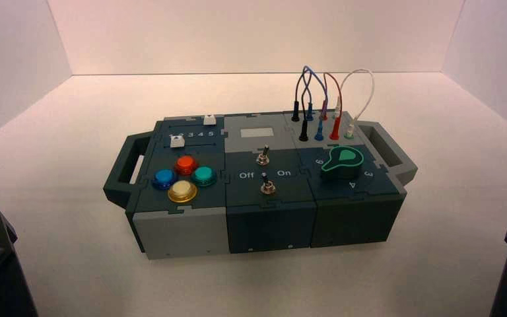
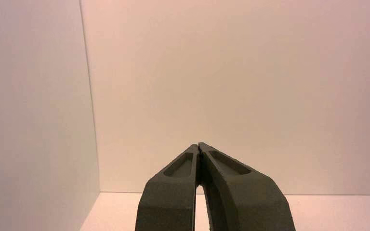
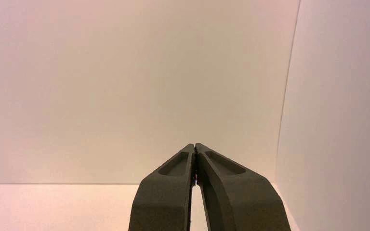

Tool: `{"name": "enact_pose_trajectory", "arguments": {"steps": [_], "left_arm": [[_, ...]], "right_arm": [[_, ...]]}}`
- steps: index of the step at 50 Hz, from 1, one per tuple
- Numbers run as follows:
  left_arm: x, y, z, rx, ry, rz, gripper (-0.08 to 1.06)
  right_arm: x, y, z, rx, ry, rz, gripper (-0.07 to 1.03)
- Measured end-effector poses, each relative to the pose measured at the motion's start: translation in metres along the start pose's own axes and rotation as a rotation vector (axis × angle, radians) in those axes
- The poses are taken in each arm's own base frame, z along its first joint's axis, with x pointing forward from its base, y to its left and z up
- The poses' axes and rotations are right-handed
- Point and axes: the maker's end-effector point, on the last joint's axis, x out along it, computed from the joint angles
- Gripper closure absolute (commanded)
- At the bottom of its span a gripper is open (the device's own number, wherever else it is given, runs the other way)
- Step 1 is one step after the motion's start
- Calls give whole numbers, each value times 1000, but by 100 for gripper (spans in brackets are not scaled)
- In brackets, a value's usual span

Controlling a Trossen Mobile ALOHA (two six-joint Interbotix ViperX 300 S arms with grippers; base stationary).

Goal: Pull the blue wire.

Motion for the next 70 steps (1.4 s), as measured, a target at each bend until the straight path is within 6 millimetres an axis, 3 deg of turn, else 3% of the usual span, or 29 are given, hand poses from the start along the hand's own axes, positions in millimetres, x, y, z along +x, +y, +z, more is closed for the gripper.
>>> {"name": "enact_pose_trajectory", "arguments": {"steps": [25,36,49,63,70], "left_arm": [[0,0,-1,2,5,0,100],[0,-4,-14,1,89,-17,100],[-2,-62,-44,21,335,-238,100],[-25,-122,-80,91,544,-472,100],[-35,-139,-90,115,602,-542,100]], "right_arm": [[2,0,-9,0,43,0,98],[4,3,-21,8,131,12,98],[1,42,-48,-13,396,160,98],[-26,84,-78,-26,649,325,97],[-46,106,-87,12,761,415,77]]}}
